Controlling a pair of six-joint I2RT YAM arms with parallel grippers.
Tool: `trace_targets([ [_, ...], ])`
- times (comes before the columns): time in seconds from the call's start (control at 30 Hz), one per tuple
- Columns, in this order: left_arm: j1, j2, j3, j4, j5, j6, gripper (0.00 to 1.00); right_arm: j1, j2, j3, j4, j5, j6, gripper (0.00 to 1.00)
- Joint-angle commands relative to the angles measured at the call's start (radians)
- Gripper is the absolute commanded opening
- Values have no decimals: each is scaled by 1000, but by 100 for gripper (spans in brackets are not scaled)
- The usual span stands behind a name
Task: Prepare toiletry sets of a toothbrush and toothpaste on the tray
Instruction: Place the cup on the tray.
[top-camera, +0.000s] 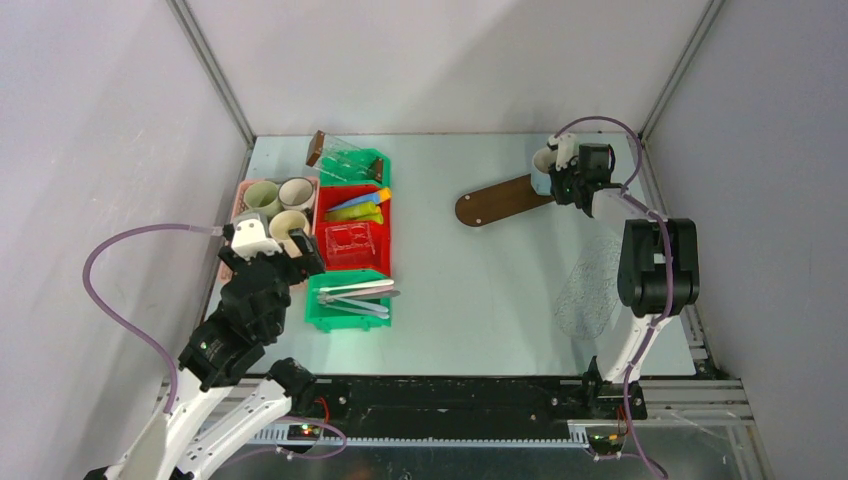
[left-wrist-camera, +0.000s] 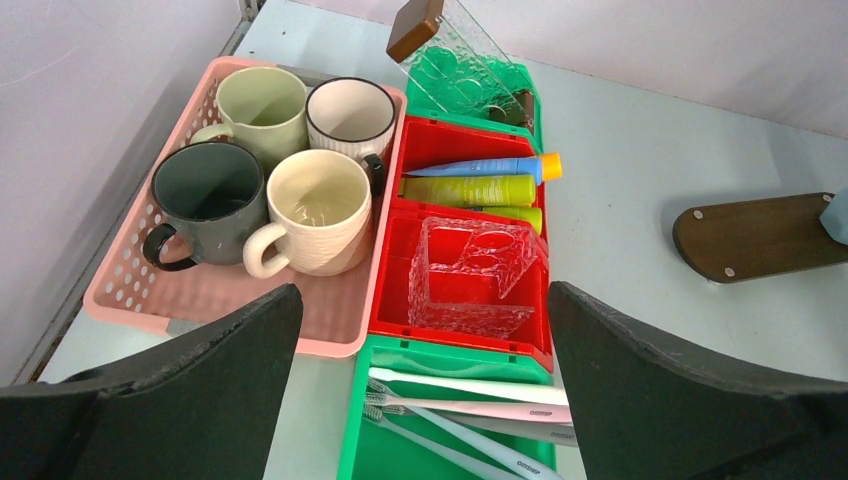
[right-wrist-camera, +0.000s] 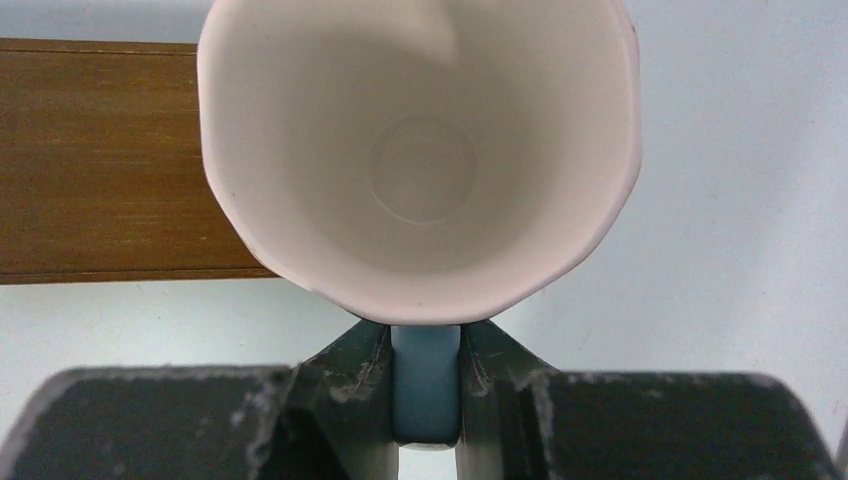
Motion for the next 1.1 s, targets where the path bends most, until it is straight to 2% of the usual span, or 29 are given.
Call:
trace_targets([
  [0.0, 6, 5, 2, 26, -15, -13, 100, 0, 4, 68, 92, 13, 43, 13],
  [0.2, 6, -4, 0, 4, -20, -42, 100, -1, 20, 68, 121, 76, 73, 15],
  [0.4, 6, -23, -5, -10, -19, -64, 100, 0, 19, 68, 110, 64, 71, 29],
  [0.63, 6, -23, -2, -24, -23, -74, 100, -1, -49, 68, 49, 51, 105, 55],
  [0.87, 6, 15, 14, -27, -22, -84, 100, -1, -189, 68, -41, 70, 167, 76],
  [0.9, 6, 24, 18, -24, -22, -83, 100, -1, -222, 68, -56, 72, 188, 77],
  [1.0, 7, 51, 32, -16, -32, -82, 100, -1, -311, 68, -80, 94, 258, 97],
  [1.07, 7, 78, 47, -6, -36, -75, 100, -1, -362, 68, -89, 110, 333, 99],
])
